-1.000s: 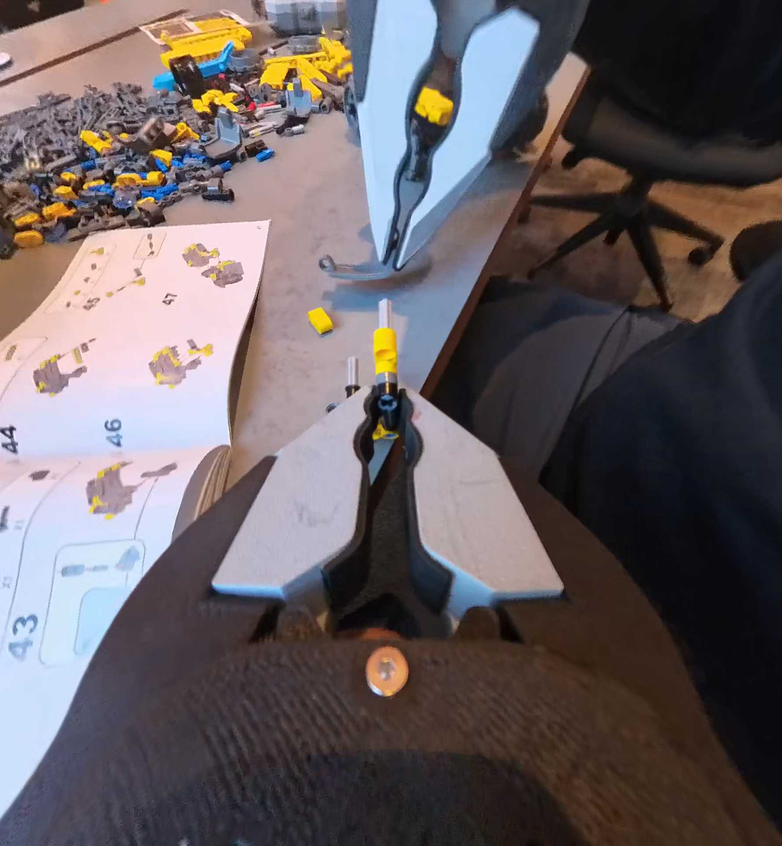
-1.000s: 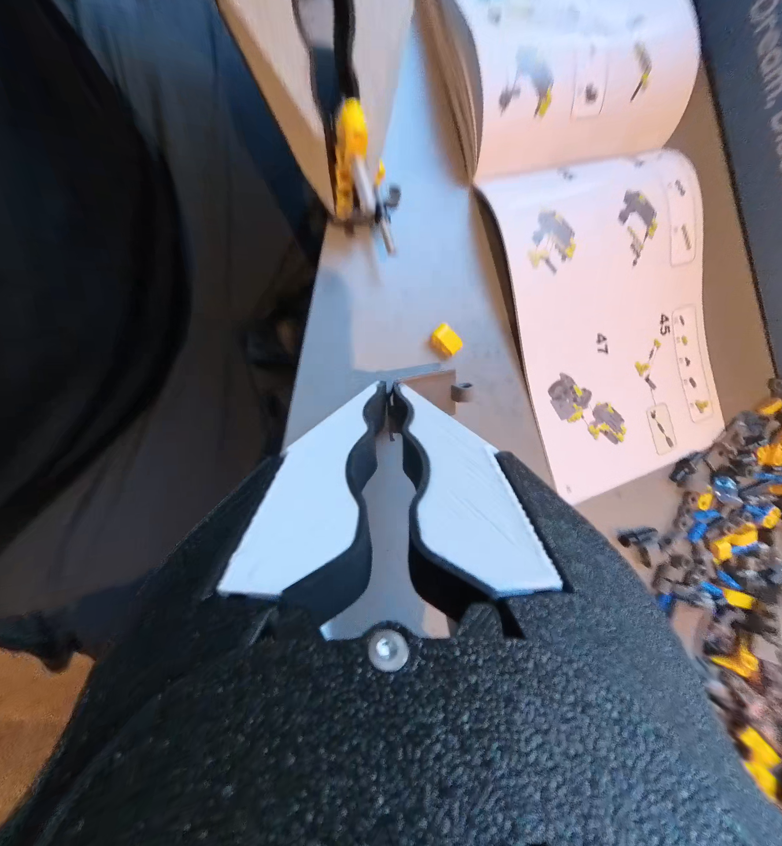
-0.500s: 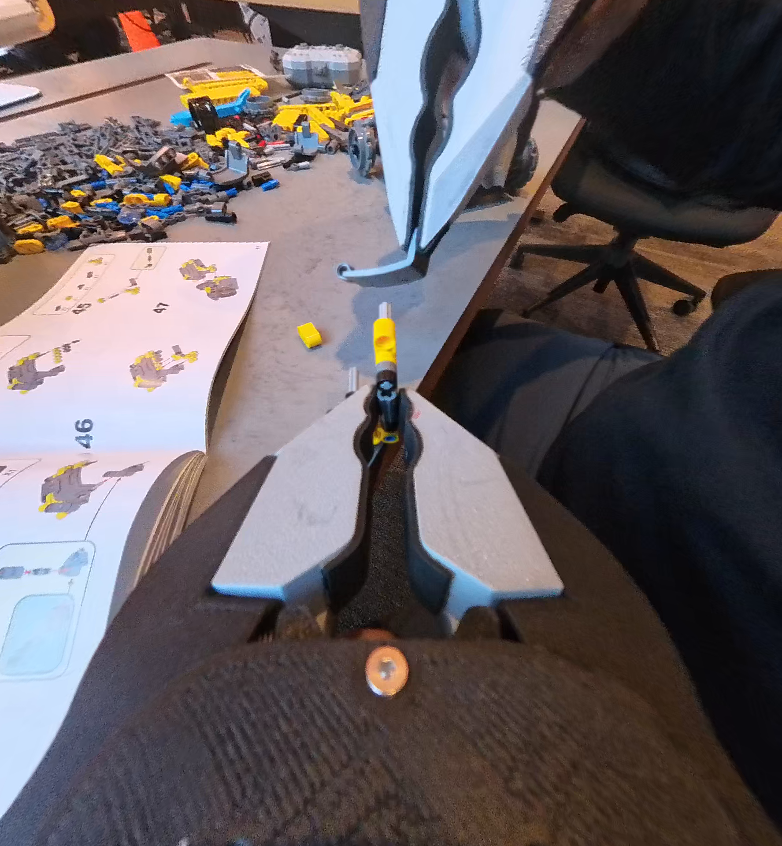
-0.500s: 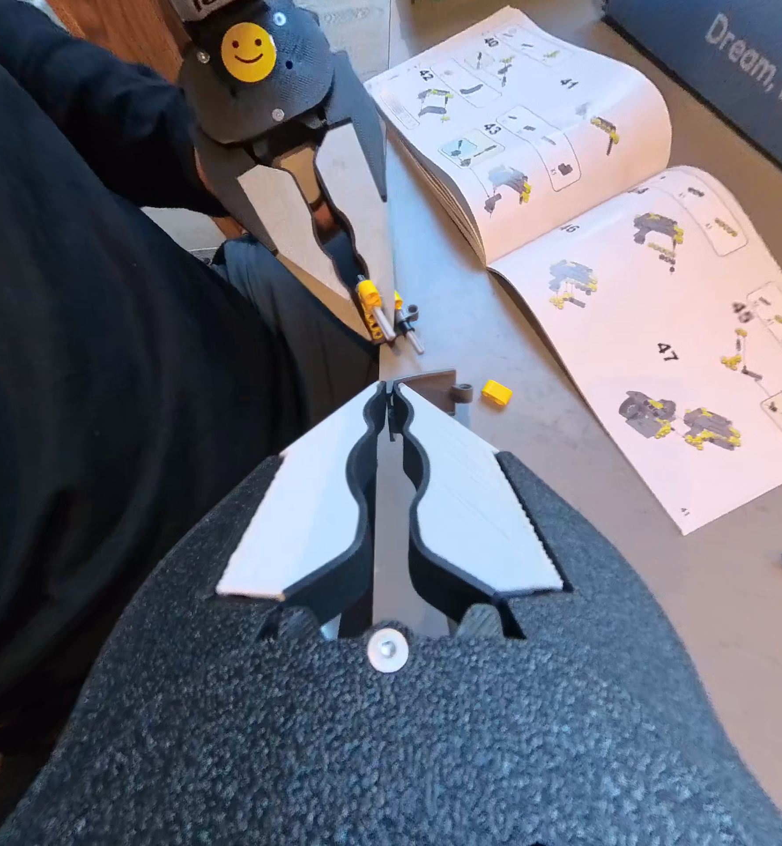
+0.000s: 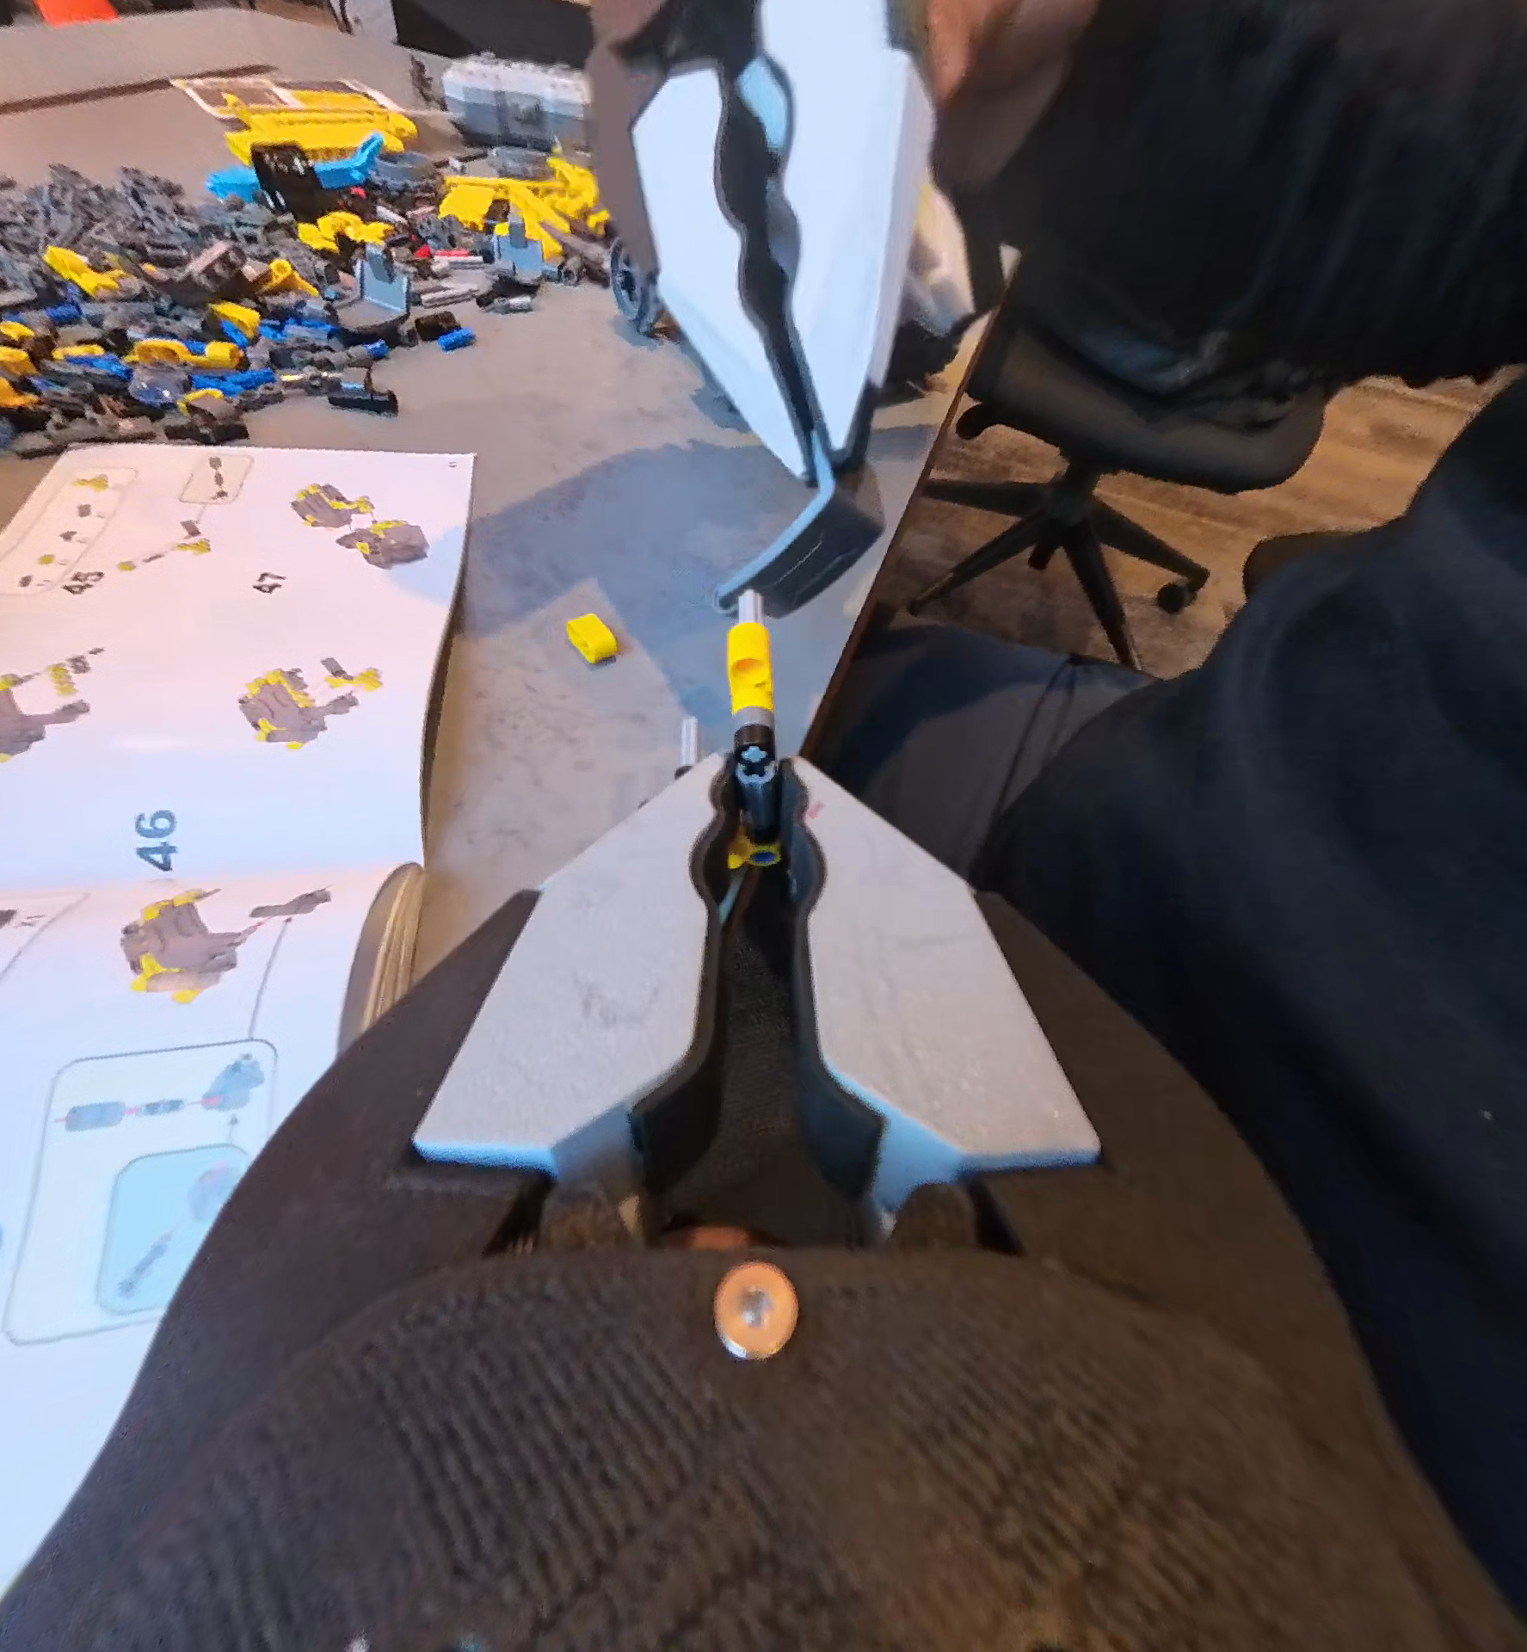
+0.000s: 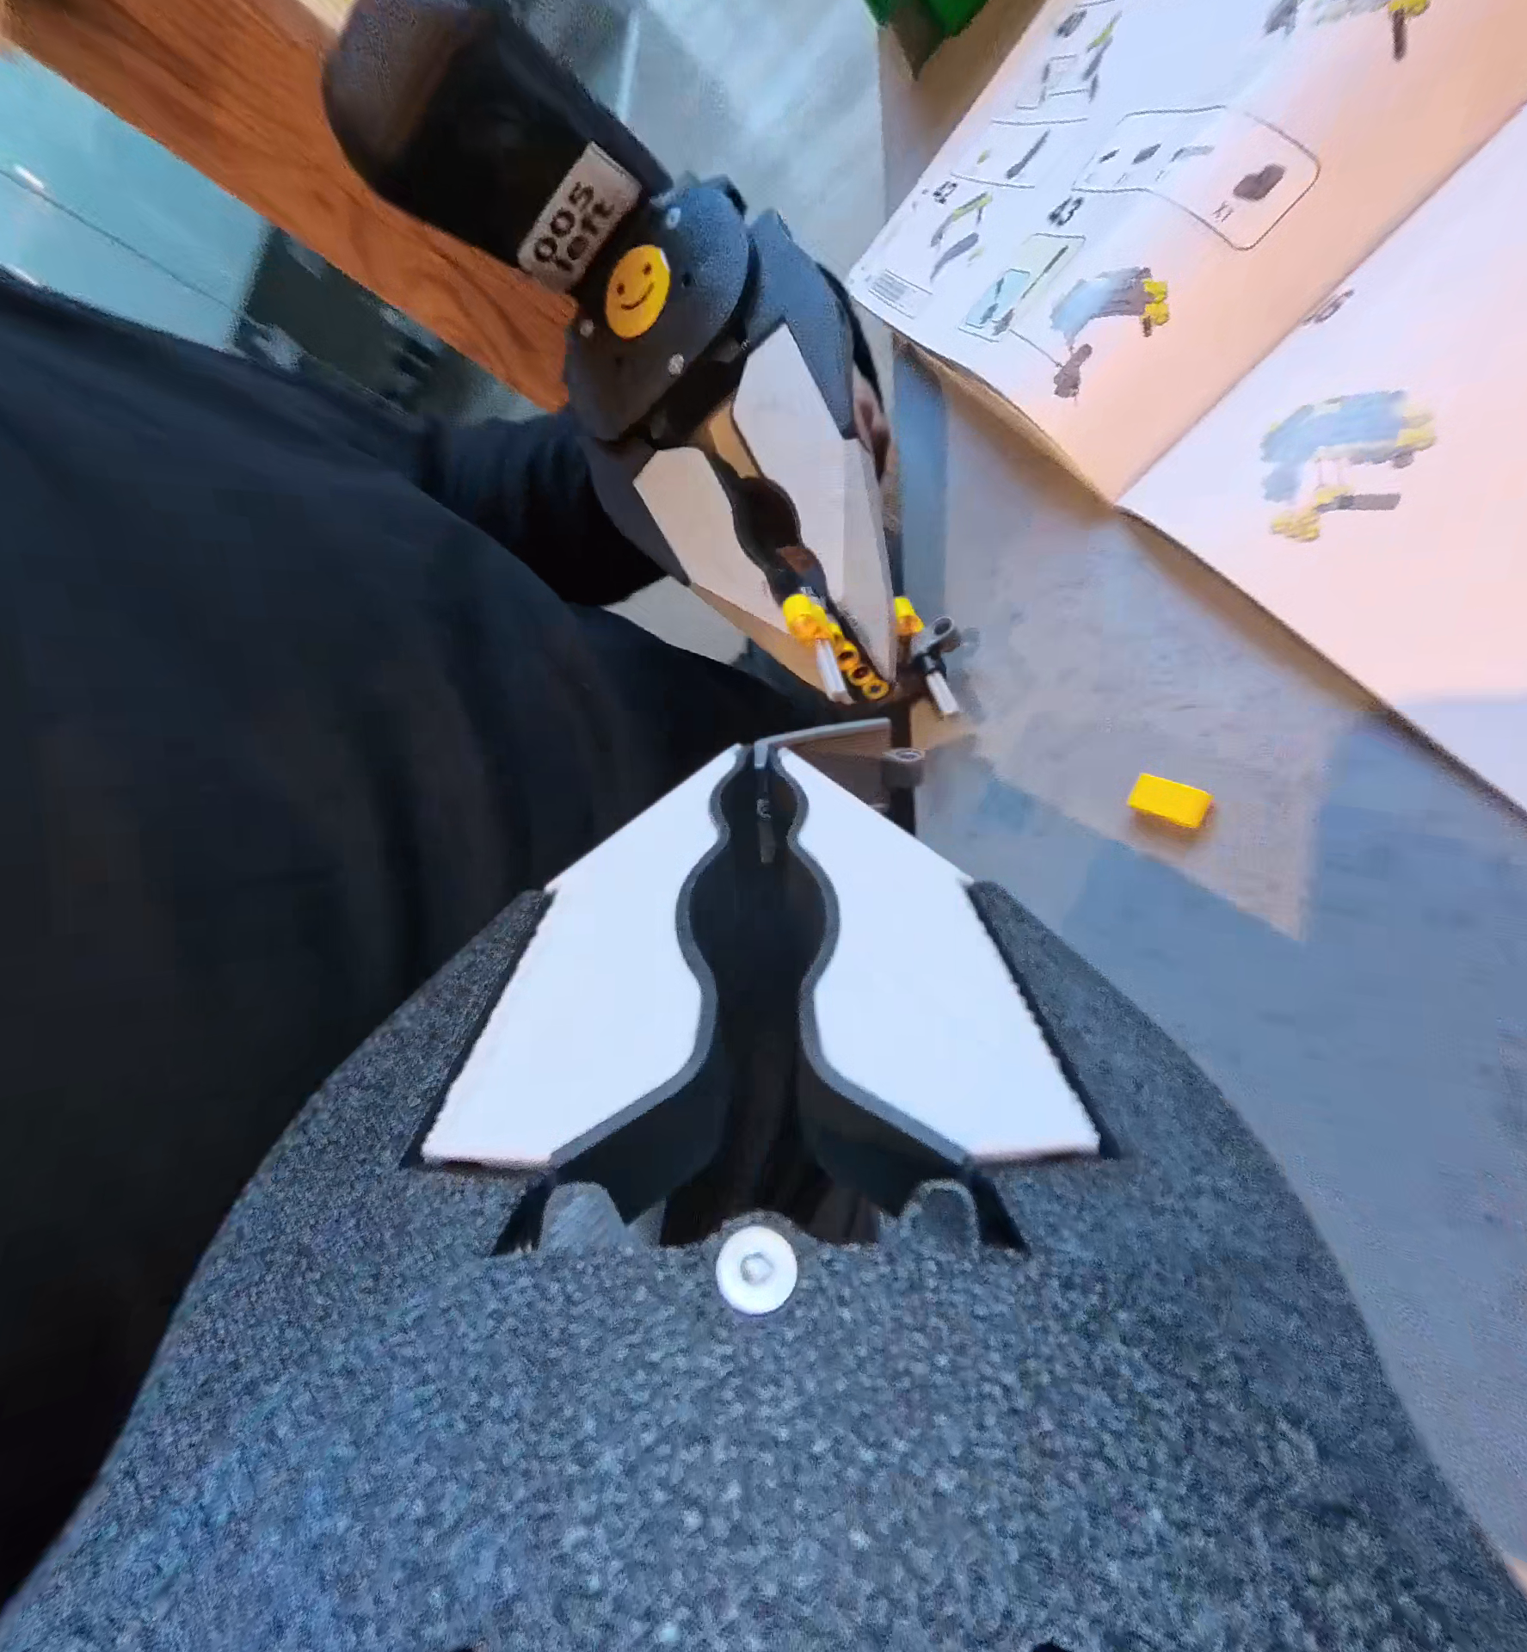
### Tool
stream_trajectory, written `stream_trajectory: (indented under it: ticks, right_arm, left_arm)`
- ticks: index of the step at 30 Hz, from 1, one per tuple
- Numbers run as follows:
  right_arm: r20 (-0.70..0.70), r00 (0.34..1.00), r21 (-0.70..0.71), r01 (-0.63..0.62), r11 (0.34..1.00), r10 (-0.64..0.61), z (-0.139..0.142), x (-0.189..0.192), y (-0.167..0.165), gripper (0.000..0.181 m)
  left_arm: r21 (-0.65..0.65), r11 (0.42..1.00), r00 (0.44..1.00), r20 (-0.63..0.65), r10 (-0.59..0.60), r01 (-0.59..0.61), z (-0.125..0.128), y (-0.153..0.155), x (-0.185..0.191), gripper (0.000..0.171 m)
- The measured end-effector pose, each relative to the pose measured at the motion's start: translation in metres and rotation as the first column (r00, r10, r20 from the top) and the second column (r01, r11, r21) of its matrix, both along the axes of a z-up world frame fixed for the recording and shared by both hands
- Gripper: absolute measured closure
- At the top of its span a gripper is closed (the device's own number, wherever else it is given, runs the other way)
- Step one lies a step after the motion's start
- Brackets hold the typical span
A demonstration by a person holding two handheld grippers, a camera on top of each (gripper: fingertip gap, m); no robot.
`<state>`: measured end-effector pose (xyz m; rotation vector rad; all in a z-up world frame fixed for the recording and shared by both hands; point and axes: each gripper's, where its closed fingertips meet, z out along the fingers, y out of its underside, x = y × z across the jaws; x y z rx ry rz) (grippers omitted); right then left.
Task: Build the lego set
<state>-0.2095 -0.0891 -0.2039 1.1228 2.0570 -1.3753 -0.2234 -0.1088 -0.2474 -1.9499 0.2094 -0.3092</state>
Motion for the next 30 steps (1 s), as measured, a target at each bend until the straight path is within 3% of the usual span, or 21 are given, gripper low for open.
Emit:
stream_trajectory:
  ticks: [3,8,14,22,30]
  right_arm:
    - [0.097,0.995,-0.105,0.019,0.994,-0.008,0.004,-0.004,0.001,0.179]
    - [0.176,0.984,-0.175,0.038,0.984,-0.006,0.01,-0.009,0.004,0.179]
    - [0.169,0.985,-0.106,0.058,0.993,-0.04,0.001,-0.011,0.009,0.179]
    - [0.099,0.994,-0.04,0.049,0.998,-0.045,0.001,-0.005,0.003,0.18]
    - [0.133,0.991,0.01,0.023,1.0,-0.024,-0.002,-0.005,0.003,0.179]
  left_arm:
    - [0.021,0.999,0.999,-0.04,-0.032,0.033,0.006,0.0,-0.001,0.165]
    - [-0.074,0.996,0.997,-0.047,-0.056,0.052,-0.006,0.006,-0.003,0.164]
    - [-0.089,0.996,1.0,-0.025,0.003,-0.005,-0.007,0.009,-0.007,0.159]
    - [0.027,0.978,0.979,0.017,0.205,-0.206,0.002,0.003,-0.019,0.164]
    - [0.066,0.973,0.975,0.035,0.218,-0.22,0.003,0.005,-0.019,0.165]
